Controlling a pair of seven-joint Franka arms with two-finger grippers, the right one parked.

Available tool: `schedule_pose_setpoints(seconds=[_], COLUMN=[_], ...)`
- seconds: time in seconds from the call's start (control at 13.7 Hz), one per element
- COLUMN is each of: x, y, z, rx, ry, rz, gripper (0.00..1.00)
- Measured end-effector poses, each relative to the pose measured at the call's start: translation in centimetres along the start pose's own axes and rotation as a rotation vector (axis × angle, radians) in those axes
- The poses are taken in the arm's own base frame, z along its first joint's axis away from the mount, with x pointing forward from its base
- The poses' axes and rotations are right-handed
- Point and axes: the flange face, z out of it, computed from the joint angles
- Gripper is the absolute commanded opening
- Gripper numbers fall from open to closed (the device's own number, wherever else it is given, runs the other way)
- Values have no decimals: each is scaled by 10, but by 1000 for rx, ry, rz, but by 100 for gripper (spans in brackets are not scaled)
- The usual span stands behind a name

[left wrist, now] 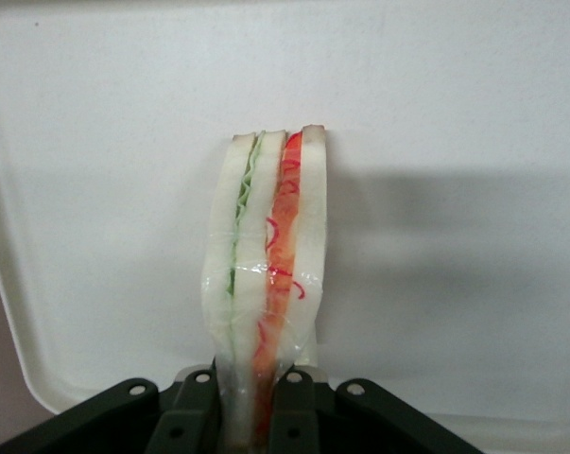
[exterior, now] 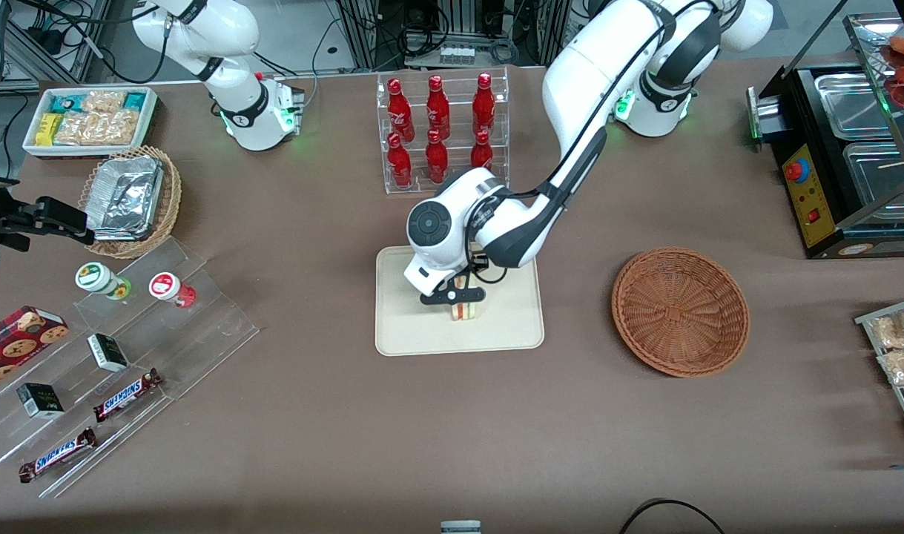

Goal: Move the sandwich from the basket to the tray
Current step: 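Lower the sandwich onto the tray center and open the left gripper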

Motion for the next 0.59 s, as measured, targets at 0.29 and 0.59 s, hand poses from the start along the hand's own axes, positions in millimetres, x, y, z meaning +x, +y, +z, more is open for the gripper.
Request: schedule_pose_setpoints(seconds=[0.29, 0.59], x=[5, 5], y=[3, 4], z=[-5, -4], rx=[-15, -15], ry=[10, 10], rz=[-3, -4], gripper=[0, 0])
